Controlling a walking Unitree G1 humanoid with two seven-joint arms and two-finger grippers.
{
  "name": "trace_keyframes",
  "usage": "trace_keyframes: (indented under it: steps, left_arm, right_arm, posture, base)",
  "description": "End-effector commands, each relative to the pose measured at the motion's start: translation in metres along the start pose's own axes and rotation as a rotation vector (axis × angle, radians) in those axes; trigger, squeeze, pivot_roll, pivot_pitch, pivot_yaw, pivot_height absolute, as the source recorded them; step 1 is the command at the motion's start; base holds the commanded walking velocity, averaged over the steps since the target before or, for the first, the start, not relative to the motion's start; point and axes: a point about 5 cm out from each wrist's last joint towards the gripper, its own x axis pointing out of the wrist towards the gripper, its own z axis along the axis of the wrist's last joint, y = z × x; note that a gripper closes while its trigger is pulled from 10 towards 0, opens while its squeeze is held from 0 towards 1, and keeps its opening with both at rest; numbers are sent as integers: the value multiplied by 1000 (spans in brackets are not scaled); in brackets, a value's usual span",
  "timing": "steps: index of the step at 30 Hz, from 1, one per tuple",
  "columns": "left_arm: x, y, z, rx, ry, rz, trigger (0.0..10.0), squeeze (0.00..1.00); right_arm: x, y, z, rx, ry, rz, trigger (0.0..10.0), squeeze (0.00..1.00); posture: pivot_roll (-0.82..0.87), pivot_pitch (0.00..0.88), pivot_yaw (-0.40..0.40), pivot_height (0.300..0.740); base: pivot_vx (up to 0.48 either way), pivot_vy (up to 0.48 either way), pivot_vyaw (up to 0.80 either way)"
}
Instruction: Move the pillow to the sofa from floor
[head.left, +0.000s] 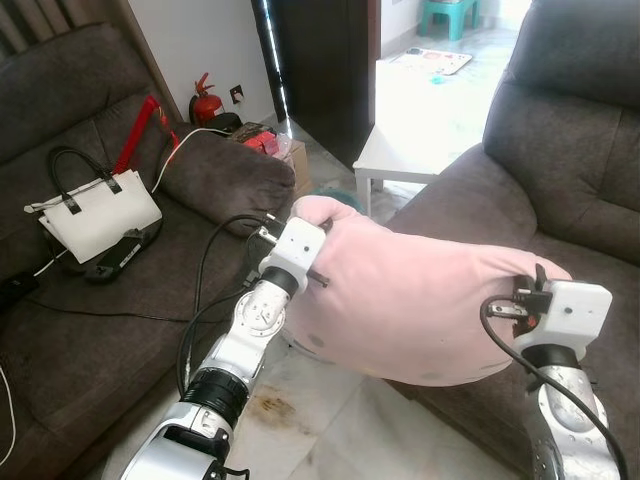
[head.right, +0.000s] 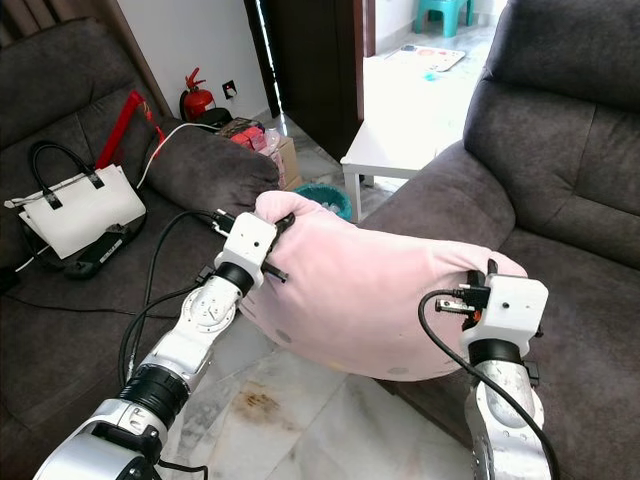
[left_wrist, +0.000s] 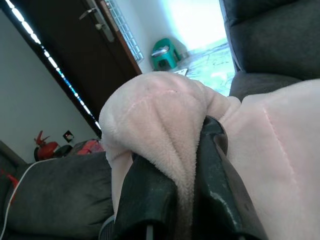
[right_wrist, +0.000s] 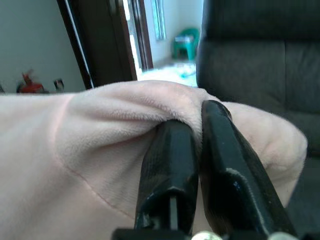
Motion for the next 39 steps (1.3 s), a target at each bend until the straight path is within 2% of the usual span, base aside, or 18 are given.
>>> trace_keyframes:
  steps: [1, 4, 6, 12, 20, 23, 39]
  left_arm:
    - [-2, 15, 7, 10, -56, 60, 10000, 0]
    - [-6, 22, 4, 12, -47, 95, 10000, 0]
    - [-10, 29, 2, -18, -39, 147, 10000, 0]
    - [-12, 25, 3, -16, -47, 137, 10000, 0]
    - [-7, 14, 13, -34, -96, 102, 10000, 0]
    - [-9, 10, 16, -20, -111, 78, 10000, 0]
    - [-15, 8, 11, -30, -87, 53, 10000, 0]
  right_arm:
    - [9, 9, 16, 31, -105, 17, 10000, 0]
    - [11, 13, 16, 38, -105, 22, 10000, 0]
    - [11, 17, 20, 45, -118, 42, 10000, 0]
    - [9, 15, 25, 35, -145, 34, 10000, 0]
    - [5, 12, 33, 37, -177, 18, 10000, 0]
    - [4, 11, 29, 38, -161, 4, 10000, 0]
    - [0, 17, 24, 36, -137, 13, 10000, 0]
  posture:
    - [-77, 0, 123, 740]
    - [-48, 0, 109, 740]
    - [-36, 0, 98, 740]
    - [-69, 0, 106, 740]
    - [-74, 0, 106, 740]
    - [-74, 0, 105, 740]
    - [-80, 0, 117, 740]
  base:
    - [0, 0, 0]
    - [0, 0, 0]
    - [0, 0, 0]
    - [0, 0, 0]
    - [0, 0, 0]
    - [0, 0, -704]
    - [0, 0, -768]
